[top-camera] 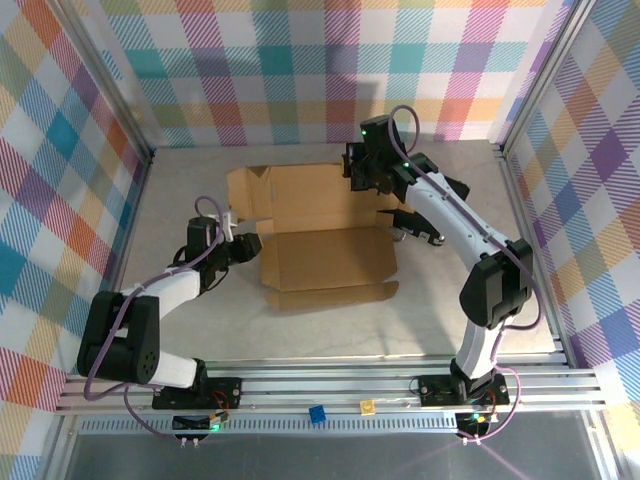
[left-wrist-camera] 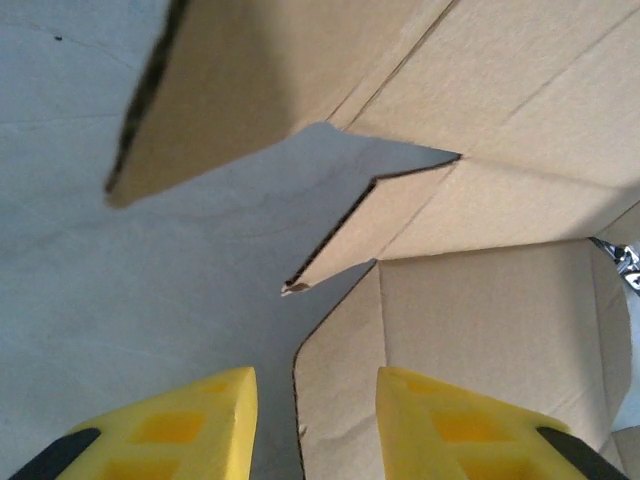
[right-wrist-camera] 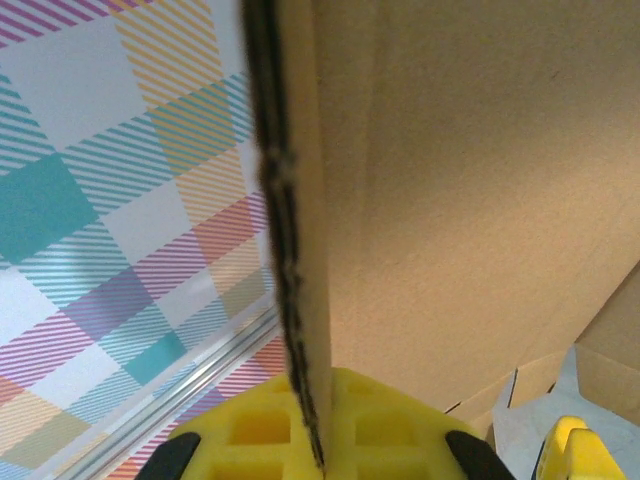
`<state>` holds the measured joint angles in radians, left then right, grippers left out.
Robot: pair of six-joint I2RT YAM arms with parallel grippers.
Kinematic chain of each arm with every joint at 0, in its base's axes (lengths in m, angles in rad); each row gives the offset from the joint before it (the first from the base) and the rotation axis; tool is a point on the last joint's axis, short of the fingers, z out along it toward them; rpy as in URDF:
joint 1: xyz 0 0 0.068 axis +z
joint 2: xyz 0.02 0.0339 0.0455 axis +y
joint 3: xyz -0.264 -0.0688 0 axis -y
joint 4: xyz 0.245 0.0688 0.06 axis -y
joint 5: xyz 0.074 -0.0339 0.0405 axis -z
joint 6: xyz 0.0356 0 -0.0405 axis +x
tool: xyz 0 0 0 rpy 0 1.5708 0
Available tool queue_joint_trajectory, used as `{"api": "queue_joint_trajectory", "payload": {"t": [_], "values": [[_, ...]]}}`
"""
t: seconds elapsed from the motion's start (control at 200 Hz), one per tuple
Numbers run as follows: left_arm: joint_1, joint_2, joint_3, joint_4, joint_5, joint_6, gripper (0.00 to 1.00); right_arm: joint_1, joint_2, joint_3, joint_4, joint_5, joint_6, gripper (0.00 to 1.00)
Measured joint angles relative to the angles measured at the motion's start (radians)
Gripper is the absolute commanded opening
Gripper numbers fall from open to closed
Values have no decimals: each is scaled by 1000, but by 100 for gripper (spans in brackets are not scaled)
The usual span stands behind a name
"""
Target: Fold the paper box
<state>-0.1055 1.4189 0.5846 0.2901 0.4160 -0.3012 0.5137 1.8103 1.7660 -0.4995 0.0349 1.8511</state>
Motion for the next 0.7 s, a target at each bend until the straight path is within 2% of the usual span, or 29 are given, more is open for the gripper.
{"api": "queue_joint_trajectory", "payload": {"t": [0.295, 0.505, 0.7], "values": [[3, 107, 79, 71, 60, -6, 41, -11, 13, 26, -41, -33, 22, 0], [-16, 189, 175, 91, 101, -48, 35, -17, 14, 26, -40, -28, 28, 0], [-64, 183, 186, 76, 107, -70, 33, -18, 14, 26, -27, -20, 39, 0]]}}
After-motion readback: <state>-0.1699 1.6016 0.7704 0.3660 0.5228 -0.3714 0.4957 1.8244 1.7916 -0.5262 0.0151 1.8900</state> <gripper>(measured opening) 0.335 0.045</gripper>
